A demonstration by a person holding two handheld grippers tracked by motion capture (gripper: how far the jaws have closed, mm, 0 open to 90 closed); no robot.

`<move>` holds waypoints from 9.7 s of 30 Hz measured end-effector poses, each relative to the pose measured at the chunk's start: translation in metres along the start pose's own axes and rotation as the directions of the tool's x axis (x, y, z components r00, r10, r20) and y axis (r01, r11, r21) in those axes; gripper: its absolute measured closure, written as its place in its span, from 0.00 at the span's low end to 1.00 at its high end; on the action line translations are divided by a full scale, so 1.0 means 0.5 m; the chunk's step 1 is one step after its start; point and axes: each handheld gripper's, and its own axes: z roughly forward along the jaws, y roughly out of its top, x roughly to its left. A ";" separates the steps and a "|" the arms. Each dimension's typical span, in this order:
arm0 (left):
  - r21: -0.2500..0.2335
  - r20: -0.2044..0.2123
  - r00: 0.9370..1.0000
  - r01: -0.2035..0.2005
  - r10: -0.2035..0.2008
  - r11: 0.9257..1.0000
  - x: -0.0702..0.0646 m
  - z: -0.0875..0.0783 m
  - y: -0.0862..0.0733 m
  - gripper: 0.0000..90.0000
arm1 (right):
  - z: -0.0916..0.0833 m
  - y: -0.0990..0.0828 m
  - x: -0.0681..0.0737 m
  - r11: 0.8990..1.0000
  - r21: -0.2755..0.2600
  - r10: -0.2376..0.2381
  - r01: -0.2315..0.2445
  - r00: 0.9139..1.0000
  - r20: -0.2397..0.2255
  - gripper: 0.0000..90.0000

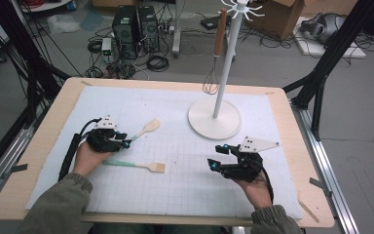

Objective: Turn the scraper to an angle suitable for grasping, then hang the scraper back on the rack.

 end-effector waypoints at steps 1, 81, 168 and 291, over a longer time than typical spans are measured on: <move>0.002 0.000 1.000 0.002 -0.002 1.000 0.000 0.001 0.000 0.68 | 0.000 0.000 0.000 1.000 0.001 0.000 0.000 1.000 0.000 0.43; -0.081 0.120 0.986 -0.106 0.115 0.991 -0.046 -0.028 0.013 0.86 | 0.005 -0.004 0.005 1.000 0.012 0.000 0.001 1.000 -0.011 0.43; -0.201 0.318 0.900 -0.244 0.298 0.949 -0.168 -0.097 0.050 0.86 | 0.113 0.111 0.058 0.977 0.130 -0.144 0.172 0.969 -0.198 0.37; -0.159 0.484 0.794 -0.334 0.368 0.929 -0.229 -0.077 0.070 0.83 | 0.211 0.108 0.131 0.817 0.318 -0.307 0.480 0.831 -0.464 0.94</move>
